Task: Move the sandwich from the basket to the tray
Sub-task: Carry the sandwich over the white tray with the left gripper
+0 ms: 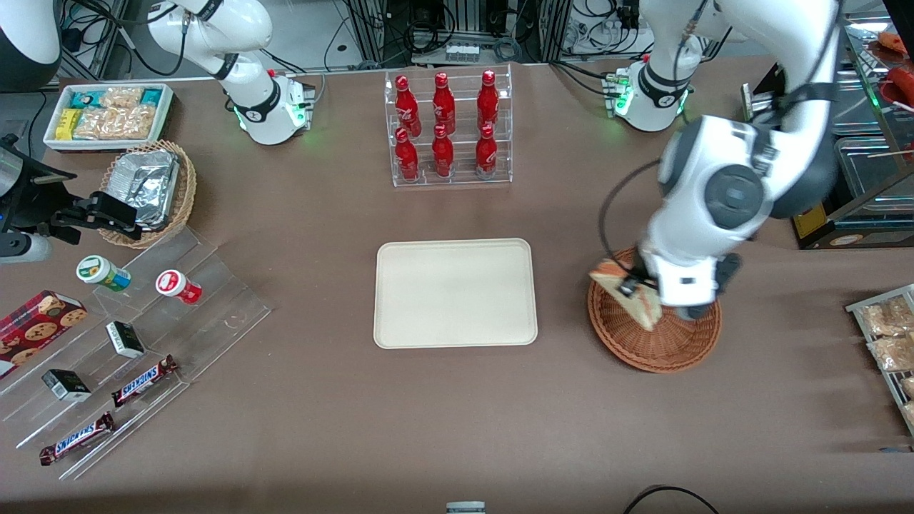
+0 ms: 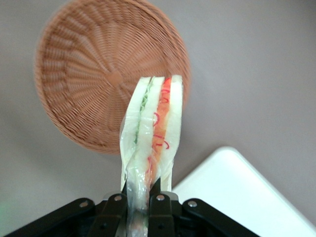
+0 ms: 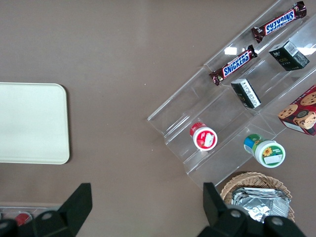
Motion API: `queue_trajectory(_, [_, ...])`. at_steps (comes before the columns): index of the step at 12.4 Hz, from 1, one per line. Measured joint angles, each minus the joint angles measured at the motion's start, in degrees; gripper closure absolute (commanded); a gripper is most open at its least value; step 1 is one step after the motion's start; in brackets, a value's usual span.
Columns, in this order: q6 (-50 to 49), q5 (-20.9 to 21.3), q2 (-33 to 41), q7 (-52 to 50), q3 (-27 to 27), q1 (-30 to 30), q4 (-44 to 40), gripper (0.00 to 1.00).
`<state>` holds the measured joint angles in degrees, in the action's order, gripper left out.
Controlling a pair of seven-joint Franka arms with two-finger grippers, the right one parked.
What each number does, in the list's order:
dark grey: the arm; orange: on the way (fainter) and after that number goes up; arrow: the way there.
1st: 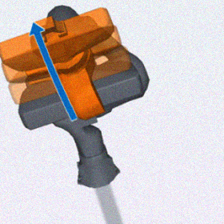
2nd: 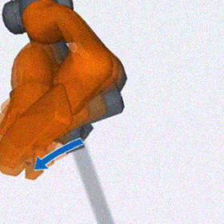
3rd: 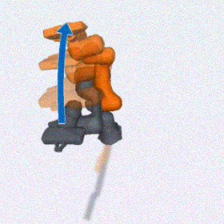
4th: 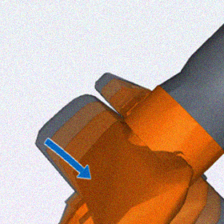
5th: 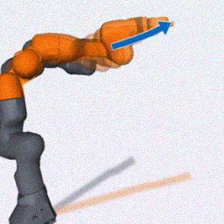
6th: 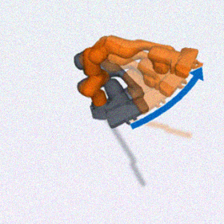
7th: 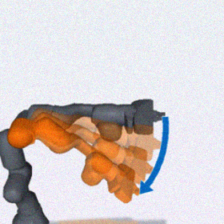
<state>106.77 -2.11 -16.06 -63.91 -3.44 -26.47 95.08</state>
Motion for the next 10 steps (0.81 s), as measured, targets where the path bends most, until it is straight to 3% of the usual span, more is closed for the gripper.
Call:
queue_trajectory(4, [3.83, 0.14, -3.95, 3.92, 0.12, -8.77, -1.17, 1.0])
queue_trajectory(10, [8.73, 0.63, -17.23, 8.45, 0.16, -15.51, -8.15, 1.0])
